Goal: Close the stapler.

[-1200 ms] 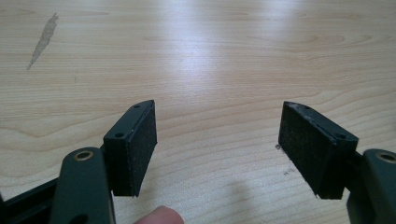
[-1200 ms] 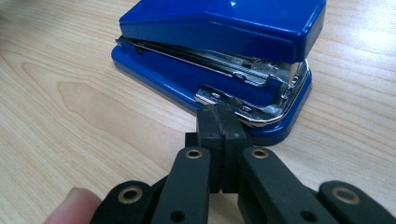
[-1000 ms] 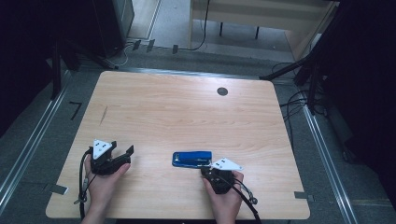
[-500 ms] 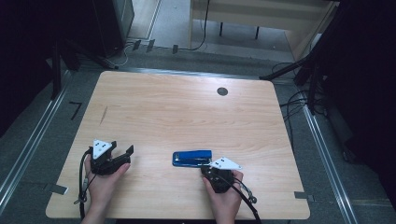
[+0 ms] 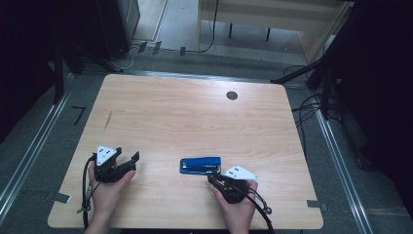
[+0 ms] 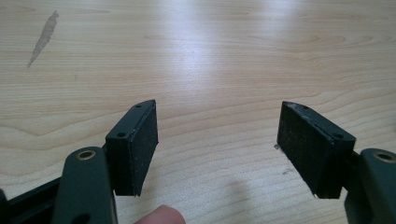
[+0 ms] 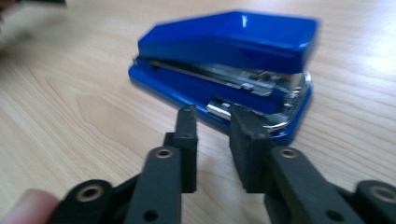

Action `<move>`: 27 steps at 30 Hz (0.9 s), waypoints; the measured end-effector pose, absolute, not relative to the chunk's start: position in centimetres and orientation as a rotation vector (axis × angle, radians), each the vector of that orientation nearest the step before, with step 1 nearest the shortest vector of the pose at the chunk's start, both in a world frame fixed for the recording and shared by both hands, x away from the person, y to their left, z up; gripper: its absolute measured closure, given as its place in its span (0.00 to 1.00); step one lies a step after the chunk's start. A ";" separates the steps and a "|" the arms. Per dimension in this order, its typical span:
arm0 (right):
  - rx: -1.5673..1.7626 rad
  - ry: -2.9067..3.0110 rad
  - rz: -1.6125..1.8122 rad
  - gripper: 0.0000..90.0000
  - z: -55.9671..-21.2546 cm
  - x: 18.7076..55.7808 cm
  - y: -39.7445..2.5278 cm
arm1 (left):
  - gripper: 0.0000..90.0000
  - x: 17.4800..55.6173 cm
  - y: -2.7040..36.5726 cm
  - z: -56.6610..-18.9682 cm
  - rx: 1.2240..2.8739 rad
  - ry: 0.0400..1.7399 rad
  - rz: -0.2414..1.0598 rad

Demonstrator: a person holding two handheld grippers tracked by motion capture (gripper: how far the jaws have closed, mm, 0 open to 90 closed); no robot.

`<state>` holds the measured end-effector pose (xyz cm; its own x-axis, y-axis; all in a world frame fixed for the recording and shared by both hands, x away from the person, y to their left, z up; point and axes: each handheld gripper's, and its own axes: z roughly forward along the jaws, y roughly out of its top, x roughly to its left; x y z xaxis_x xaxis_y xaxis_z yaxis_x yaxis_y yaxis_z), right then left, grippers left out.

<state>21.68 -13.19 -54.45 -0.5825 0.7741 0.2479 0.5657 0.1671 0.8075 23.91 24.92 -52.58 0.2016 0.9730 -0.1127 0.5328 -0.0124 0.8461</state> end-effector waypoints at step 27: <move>1.358 1.983 1.306 0.18 -49.2 21.6 -21.3 | 0.34 24.0 25.0 -52.6 1.658 1.447 0.675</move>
<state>21.58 -21.34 -49.22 -0.4459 0.8792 0.1682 0.5016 0.0897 0.8605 23.95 24.99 -52.58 0.1977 0.9734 -0.1156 0.5365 -0.0088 0.8438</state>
